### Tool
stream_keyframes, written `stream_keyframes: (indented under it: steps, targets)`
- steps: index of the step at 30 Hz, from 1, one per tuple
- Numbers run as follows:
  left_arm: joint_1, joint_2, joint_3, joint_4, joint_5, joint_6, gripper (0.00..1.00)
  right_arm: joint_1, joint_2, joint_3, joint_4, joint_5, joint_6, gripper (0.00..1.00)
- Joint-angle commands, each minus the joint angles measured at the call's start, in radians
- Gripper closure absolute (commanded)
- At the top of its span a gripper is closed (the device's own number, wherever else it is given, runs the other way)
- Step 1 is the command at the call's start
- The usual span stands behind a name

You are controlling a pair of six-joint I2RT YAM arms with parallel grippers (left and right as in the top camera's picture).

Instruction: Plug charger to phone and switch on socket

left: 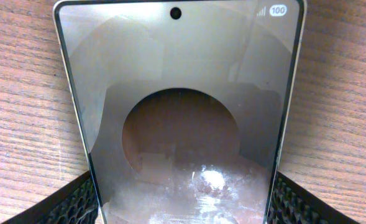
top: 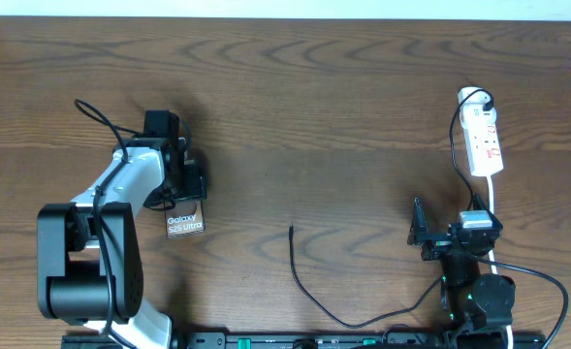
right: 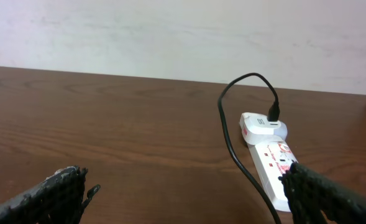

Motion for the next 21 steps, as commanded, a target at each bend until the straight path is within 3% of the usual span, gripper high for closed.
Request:
stream_keyframes:
  steps: [1,5,21]
  targets:
    - [0.006,0.023,-0.026,-0.009,0.002,0.002,0.7,-0.007,-0.005,-0.001,-0.003,0.008,-0.012,0.01]
    - [0.006,0.023,-0.026,-0.009,0.002,0.002,0.92,-0.007,-0.005,-0.001,-0.003,0.008,-0.012,0.01]
    - [0.006,0.02,0.014,-0.032,0.002,0.002,0.92,-0.007,-0.005,-0.001,-0.003,0.008,-0.012,0.01]
